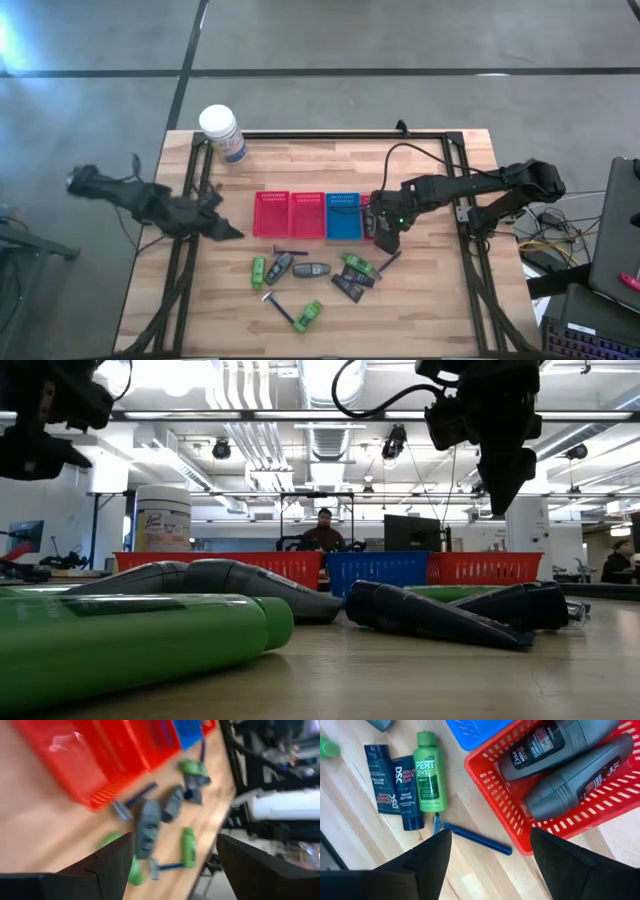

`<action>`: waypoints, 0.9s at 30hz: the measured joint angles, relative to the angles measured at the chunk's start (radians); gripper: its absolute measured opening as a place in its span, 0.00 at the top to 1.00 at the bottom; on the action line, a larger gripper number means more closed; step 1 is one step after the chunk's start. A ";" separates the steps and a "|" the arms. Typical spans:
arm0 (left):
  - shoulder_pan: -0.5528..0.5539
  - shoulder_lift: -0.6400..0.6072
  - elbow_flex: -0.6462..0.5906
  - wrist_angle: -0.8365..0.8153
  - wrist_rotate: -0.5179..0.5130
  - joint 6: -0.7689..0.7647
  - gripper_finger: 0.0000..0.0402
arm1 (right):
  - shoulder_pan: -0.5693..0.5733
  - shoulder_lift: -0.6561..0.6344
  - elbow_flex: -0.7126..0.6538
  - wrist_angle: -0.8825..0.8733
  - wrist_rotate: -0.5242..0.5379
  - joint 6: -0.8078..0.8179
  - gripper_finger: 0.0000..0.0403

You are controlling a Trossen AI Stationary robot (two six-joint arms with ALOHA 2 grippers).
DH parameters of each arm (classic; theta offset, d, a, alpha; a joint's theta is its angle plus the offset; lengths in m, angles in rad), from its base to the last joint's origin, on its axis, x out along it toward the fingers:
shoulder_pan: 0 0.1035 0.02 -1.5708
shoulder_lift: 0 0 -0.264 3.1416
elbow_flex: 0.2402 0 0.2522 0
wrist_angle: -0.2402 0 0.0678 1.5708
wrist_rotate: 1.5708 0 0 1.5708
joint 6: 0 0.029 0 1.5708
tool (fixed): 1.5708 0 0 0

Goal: Pick & Place Travel size toiletries
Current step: Put the green shampoo into the left red bin

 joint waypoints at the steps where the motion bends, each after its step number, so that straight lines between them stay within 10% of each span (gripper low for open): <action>1: -0.047 0.034 -0.007 0.011 -0.020 -0.045 0.29 | 0.000 0.000 0.000 0.000 -0.001 0.009 0.32; 15: -0.256 0.465 0.056 0.020 -0.051 -0.512 0.29 | 0.001 0.000 0.000 -0.069 -0.005 -0.056 0.27; 27: -0.256 0.873 0.307 -0.066 0.052 -0.523 0.29 | 0.001 -0.001 0.000 -0.080 0.037 -0.103 0.25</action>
